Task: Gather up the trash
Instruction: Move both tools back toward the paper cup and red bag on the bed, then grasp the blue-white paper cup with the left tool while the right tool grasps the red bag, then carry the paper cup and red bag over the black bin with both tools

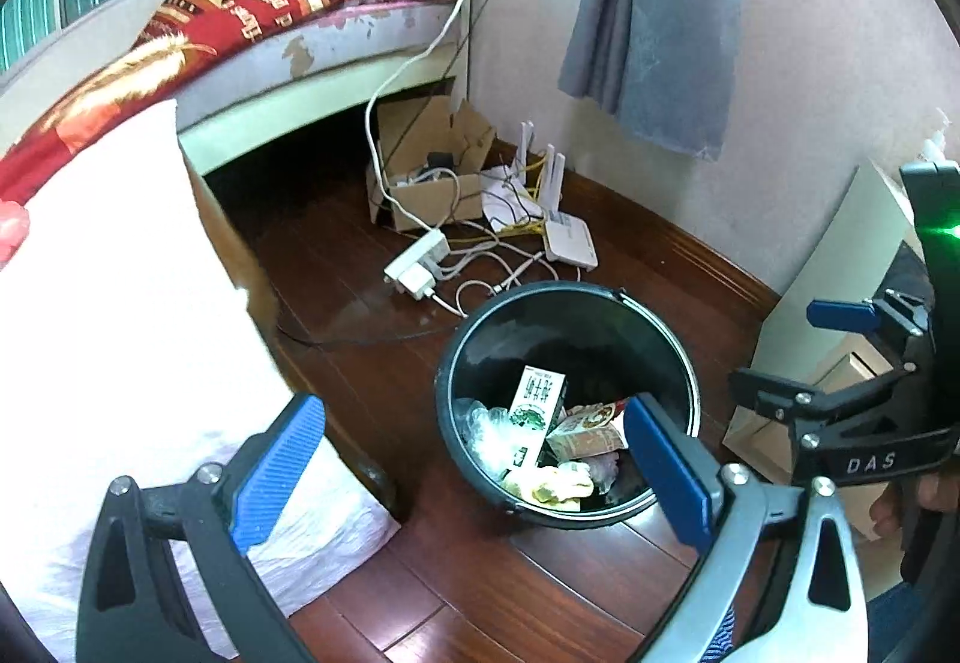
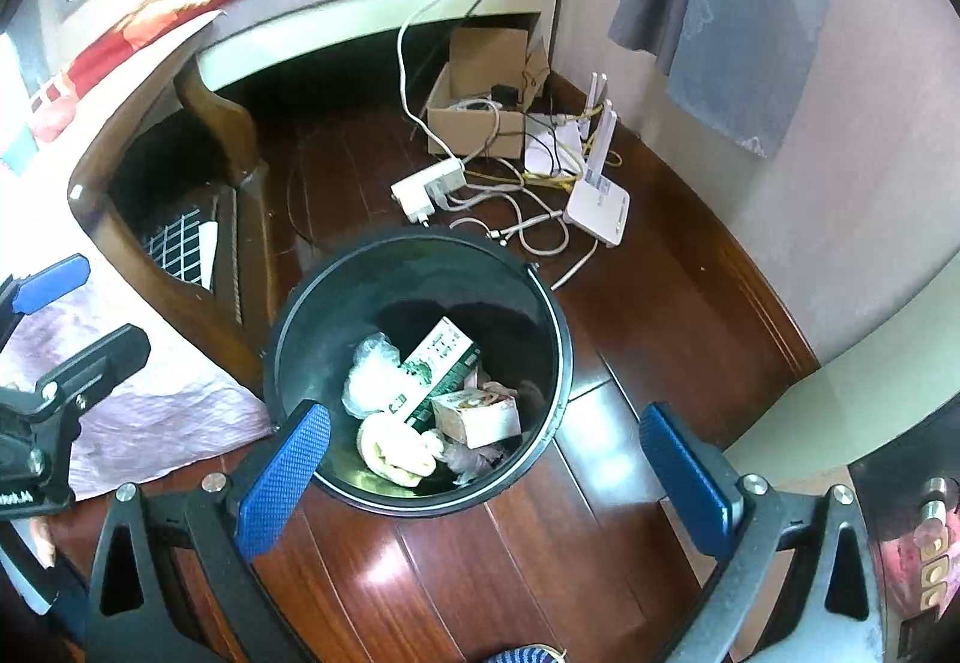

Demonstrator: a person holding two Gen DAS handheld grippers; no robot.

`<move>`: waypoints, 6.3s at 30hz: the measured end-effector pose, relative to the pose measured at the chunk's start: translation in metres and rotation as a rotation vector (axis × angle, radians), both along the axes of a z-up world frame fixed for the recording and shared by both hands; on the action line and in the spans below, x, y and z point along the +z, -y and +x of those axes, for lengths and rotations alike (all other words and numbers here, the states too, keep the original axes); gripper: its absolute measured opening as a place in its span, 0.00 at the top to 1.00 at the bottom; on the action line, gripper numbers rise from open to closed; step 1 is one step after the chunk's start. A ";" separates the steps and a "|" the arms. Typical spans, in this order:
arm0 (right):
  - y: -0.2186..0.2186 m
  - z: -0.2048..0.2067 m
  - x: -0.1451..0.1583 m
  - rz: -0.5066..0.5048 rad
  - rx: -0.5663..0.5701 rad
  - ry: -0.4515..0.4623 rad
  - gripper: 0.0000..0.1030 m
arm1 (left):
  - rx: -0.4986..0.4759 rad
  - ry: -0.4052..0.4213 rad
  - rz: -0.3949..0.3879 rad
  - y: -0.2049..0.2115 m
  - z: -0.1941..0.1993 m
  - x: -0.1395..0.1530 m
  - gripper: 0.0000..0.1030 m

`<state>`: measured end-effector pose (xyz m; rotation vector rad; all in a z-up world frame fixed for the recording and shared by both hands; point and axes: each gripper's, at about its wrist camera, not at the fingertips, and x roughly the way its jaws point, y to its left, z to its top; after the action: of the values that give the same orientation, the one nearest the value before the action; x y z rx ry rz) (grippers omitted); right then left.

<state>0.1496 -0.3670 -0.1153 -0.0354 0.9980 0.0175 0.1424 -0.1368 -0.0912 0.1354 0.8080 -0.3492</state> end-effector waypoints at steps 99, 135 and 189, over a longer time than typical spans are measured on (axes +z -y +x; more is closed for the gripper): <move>-0.571 0.269 0.060 0.230 0.742 0.067 0.27 | 0.640 0.110 -0.065 -0.453 0.120 0.050 0.44; -0.423 0.090 0.126 0.117 0.722 0.323 0.67 | 0.548 0.197 -0.018 -0.362 0.021 0.082 0.45; -0.035 -0.022 0.062 0.088 0.120 0.266 0.67 | -0.081 0.076 -0.069 -0.032 -0.002 0.043 0.45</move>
<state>0.1271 -0.3315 -0.0532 -0.0158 0.7268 0.1626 0.1402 -0.1045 -0.0482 0.1168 0.7158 -0.4455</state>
